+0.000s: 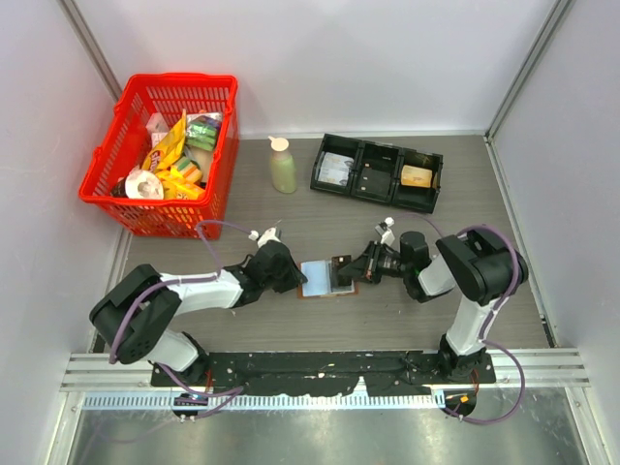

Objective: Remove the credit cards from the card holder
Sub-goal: Remove the credit card from the card holder, then place the credit card in the storage box.

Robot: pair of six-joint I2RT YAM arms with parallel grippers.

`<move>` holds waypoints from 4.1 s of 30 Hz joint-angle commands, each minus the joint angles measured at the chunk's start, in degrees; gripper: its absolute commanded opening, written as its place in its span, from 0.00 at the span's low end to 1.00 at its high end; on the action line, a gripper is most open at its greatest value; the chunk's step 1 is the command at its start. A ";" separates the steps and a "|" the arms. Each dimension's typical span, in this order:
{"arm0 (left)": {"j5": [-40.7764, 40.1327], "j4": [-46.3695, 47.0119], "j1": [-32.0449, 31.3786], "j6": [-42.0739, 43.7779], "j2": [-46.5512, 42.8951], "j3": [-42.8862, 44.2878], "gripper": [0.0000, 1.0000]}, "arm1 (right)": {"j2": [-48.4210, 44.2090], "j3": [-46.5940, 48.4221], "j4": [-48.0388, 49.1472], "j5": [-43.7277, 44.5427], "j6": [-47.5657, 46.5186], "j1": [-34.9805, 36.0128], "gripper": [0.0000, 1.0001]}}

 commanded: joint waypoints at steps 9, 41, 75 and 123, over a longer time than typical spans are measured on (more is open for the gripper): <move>-2.36 -8.79 -0.03 11.93 -13.35 4.89 0.61 | -25.74 11.32 -53.40 7.05 -30.21 -1.27 0.05; 57.57 -33.06 6.30 58.01 -6.16 40.15 0.68 | -37.36 44.57 -96.85 -5.60 -61.61 10.07 0.06; 14.15 12.11 8.58 12.05 -27.78 8.07 0.00 | -41.93 7.57 -10.91 7.67 -2.20 2.25 0.76; -3.50 -34.98 21.59 40.24 -36.82 21.87 1.00 | -31.30 31.64 -59.32 32.18 -28.29 -12.43 0.01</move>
